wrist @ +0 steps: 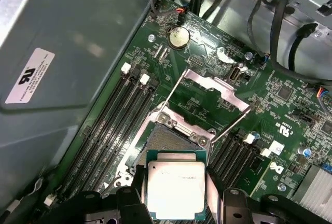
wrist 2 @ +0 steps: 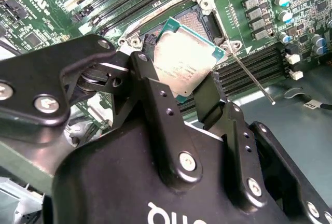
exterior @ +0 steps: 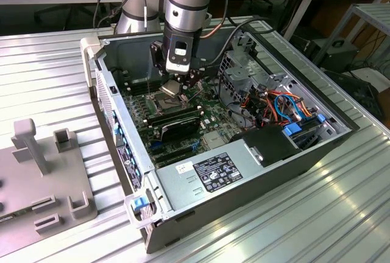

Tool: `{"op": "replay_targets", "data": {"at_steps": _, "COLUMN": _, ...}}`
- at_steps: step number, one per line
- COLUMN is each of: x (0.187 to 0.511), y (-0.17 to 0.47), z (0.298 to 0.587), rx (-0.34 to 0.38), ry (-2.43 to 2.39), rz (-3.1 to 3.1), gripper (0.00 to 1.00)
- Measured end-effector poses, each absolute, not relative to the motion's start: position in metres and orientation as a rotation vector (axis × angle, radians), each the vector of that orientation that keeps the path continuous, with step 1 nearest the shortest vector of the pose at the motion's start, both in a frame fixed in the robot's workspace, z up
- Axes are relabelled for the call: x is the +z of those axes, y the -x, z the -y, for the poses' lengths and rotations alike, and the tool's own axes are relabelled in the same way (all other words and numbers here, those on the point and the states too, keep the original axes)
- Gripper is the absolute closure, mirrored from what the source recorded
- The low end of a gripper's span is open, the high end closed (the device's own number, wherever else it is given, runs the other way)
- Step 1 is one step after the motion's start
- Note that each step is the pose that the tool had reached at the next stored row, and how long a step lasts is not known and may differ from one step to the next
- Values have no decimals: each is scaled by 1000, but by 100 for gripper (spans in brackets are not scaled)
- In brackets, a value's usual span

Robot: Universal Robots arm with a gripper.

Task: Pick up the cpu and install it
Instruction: 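Place the cpu into insertion slot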

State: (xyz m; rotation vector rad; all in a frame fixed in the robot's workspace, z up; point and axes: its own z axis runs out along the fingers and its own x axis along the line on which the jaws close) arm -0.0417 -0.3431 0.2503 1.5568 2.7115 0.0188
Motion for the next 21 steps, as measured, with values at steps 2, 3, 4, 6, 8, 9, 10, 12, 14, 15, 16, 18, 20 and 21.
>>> {"op": "replay_targets", "data": {"at_steps": 2, "x": 250, "y": 42, "z": 343, "rx": 19, "ry": -1565, "rz": -2707, "gripper": 45}}
{"op": "replay_targets", "data": {"at_steps": 3, "x": 250, "y": 42, "z": 343, "rx": 19, "ry": -1585, "rz": -2695, "gripper": 45}}
{"op": "replay_targets", "data": {"at_steps": 4, "x": 250, "y": 42, "z": 343, "rx": 18, "ry": -1608, "rz": -2681, "gripper": 45}}
{"op": "replay_targets", "data": {"at_steps": 6, "x": 250, "y": 42, "z": 343, "rx": 18, "ry": -1690, "rz": -2630, "gripper": 45}}
{"op": "replay_targets", "data": {"at_steps": 8, "x": 250, "y": 42, "z": 343, "rx": 17, "ry": -1741, "rz": -2596, "gripper": 45}}
{"op": "replay_targets", "data": {"at_steps": 9, "x": 250, "y": 42, "z": 343, "rx": 17, "ry": -1762, "rz": -2582, "gripper": 45}}
{"op": "replay_targets", "data": {"at_steps": 10, "x": 250, "y": 42, "z": 343, "rx": 17, "ry": -1784, "rz": -2567, "gripper": 45}}
{"op": "replay_targets", "data": {"at_steps": 12, "x": 250, "y": 42, "z": 343, "rx": 16, "ry": -1833, "rz": -2531, "gripper": 45}}
{"op": "replay_targets", "data": {"at_steps": 14, "x": 249, "y": 42, "z": 343, "rx": 16, "ry": -1876, "rz": -2500, "gripper": 45}}
{"op": "replay_targets", "data": {"at_steps": 15, "x": 249, "y": 42, "z": 343, "rx": 15, "ry": -1910, "rz": -2474, "gripper": 45}}
{"op": "replay_targets", "data": {"at_steps": 16, "x": 249, "y": 42, "z": 343, "rx": 15, "ry": -1932, "rz": -2456, "gripper": 45}}
{"op": "replay_targets", "data": {"at_steps": 18, "x": 249, "y": 42, "z": 343, "rx": 14, "ry": -1999, "rz": -2402, "gripper": 45}}
{"op": "replay_targets", "data": {"at_steps": 20, "x": 248, "y": 42, "z": 343, "rx": 14, "ry": -2072, "rz": -2339, "gripper": 45}}
{"op": "replay_targets", "data": {"at_steps": 21, "x": 248, "y": 42, "z": 343, "rx": 14, "ry": -2093, "rz": -2320, "gripper": 45}}
